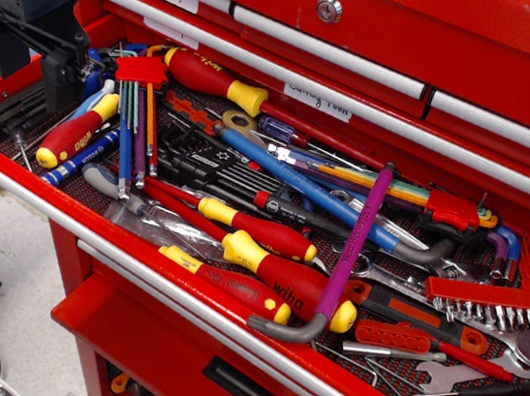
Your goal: Pick up violet Allen key
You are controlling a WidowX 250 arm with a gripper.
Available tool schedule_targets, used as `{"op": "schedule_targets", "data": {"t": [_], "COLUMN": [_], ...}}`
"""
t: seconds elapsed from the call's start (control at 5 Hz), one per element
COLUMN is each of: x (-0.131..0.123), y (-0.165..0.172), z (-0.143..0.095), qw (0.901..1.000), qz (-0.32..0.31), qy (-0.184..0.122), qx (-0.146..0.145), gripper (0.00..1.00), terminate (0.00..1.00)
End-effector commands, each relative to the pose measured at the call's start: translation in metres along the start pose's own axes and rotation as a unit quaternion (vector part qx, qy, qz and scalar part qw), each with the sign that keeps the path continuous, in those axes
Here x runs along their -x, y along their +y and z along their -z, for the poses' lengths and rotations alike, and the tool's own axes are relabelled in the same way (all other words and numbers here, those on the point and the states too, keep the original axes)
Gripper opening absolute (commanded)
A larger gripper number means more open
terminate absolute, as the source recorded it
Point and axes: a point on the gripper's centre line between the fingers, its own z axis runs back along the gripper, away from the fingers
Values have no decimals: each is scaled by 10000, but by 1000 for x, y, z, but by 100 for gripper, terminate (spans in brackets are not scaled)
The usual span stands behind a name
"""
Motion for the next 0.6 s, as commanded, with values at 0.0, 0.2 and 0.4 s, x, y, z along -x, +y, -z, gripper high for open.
{"op": "schedule_targets", "data": {"t": [0.0,0.2,0.4], "x": [0,-18,-42], "y": [0,-38,-77], "z": [0,-24,-42], "qw": [10000,9998,9995], "qz": [0,-110,-166], "qy": [0,12,-18], "qx": [0,-168,-266], "gripper": [100,100,100], "terminate": [0,0,0]}}
